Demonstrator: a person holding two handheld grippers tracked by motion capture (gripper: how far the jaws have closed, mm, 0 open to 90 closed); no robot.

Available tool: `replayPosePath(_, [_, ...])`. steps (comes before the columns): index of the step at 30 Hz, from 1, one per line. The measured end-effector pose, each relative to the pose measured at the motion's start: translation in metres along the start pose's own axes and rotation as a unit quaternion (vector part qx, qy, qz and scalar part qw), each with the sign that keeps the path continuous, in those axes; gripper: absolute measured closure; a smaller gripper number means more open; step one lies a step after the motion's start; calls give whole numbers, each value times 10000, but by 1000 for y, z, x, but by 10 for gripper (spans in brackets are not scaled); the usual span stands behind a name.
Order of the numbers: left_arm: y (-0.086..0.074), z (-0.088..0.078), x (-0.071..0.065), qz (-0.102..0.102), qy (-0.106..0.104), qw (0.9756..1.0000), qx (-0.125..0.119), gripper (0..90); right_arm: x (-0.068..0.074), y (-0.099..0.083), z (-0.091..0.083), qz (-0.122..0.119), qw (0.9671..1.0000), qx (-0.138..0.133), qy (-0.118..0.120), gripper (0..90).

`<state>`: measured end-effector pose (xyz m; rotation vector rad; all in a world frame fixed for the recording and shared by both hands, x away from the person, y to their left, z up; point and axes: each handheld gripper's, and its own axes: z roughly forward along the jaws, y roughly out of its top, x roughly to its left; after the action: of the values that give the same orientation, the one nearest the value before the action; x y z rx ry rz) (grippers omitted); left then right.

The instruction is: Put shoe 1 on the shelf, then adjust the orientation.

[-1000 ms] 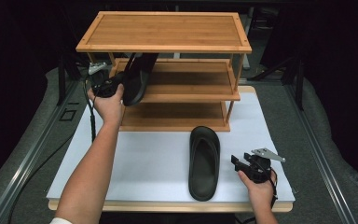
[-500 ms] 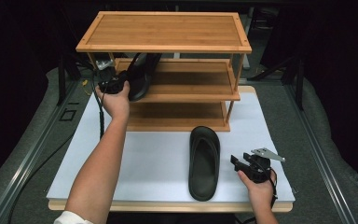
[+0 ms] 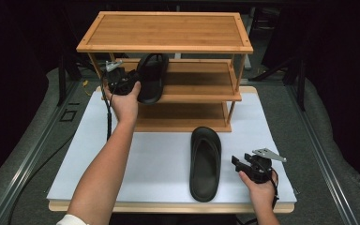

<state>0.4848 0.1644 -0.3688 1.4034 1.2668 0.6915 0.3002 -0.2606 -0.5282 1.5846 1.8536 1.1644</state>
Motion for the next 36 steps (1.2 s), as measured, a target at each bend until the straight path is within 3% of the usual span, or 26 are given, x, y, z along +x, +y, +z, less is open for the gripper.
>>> replayPosePath(3, [-2,-1,-3,87,-278,9996,22,645,0,0,1,-12,10000,-11,25,421])
replayPosePath(11, [-4,-5,-1,187,-452,9987,161,545,2,0,1,-72,10000,-23,-19,418])
replayPosePath(14, [-7,-12,0,226,-530,9983,94,517,4,0,1,-168,9998,-25,-46,412])
replayPosePath(20, [-13,-32,6,197,-785,9967,52,496,12,1,1,-352,9994,34,-17,378])
replayPosePath(21, [-14,-34,6,207,-806,9965,43,496,15,1,2,-434,9990,-70,7,370])
replayPosePath(23, [-16,-44,8,413,-879,9953,8,491,20,3,0,-525,9986,-83,-11,356])
replayPosePath(24, [-19,-52,8,520,-1031,9933,25,507,26,4,-2,-647,9977,-200,67,357])
replayPosePath(26, [-22,-58,9,623,-1058,9924,26,517,27,5,-2,-656,9976,-187,103,357])
replayPosePath(27, [-24,-63,9,677,-1052,9921,-26,525,30,5,-3,-679,9972,-206,232,361])
replayPosePath(29, [-30,-73,11,630,-1185,9909,-62,528,35,6,-3,-646,9968,-178,445,383])
replayPosePath(31, [-39,-83,14,631,-1266,9899,-132,520,42,7,-5,-708,9960,-189,515,403])
replayPosePath(36, [-54,-97,19,676,-1342,9886,33,502,53,7,-6,-898,9947,-184,476,417])
